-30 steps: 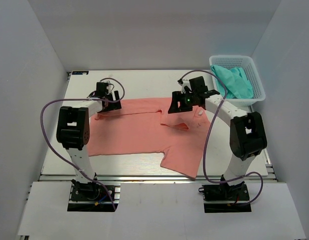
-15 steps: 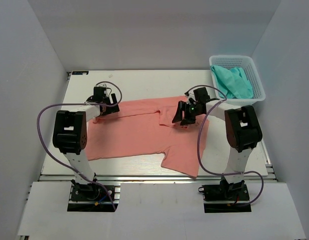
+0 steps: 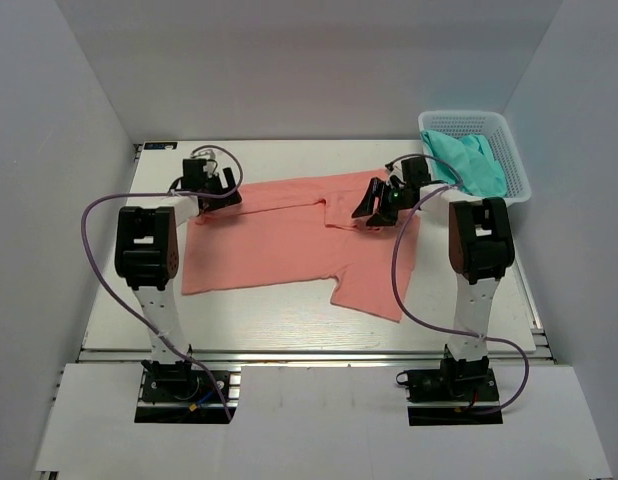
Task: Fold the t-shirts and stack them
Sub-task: Fold the flattened tshirt in 1/3 of the way
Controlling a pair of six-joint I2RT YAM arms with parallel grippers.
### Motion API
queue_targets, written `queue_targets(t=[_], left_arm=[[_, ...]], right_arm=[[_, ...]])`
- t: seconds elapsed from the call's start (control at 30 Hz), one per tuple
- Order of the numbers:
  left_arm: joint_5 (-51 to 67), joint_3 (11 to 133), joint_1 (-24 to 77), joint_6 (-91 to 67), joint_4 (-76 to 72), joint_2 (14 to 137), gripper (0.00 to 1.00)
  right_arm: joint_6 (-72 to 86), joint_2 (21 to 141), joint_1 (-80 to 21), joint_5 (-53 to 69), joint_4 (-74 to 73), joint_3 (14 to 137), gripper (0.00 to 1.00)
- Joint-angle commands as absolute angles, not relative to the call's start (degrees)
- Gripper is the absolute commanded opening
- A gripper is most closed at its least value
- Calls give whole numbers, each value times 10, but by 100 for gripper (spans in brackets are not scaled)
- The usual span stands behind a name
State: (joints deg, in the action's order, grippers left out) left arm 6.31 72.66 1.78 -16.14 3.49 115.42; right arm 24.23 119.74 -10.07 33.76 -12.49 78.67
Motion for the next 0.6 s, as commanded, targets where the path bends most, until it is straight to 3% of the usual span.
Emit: queue_targets(t=[0.0,0.17,0.33,0.57], left_arm=[[100,773,18,-131,104,1223,100],[113,846,18,-120,135,1231,100],[95,807,18,-120,113,1126,100],[-22,719,18,-129,147,1029,100]], right_arm=[[200,1246,-87,221,-152,841,69],[182,1261,-79,174,-191,922,69],[168,1248,-82,156,-199,926,69],[129,1218,-83,159,-207,888,69]])
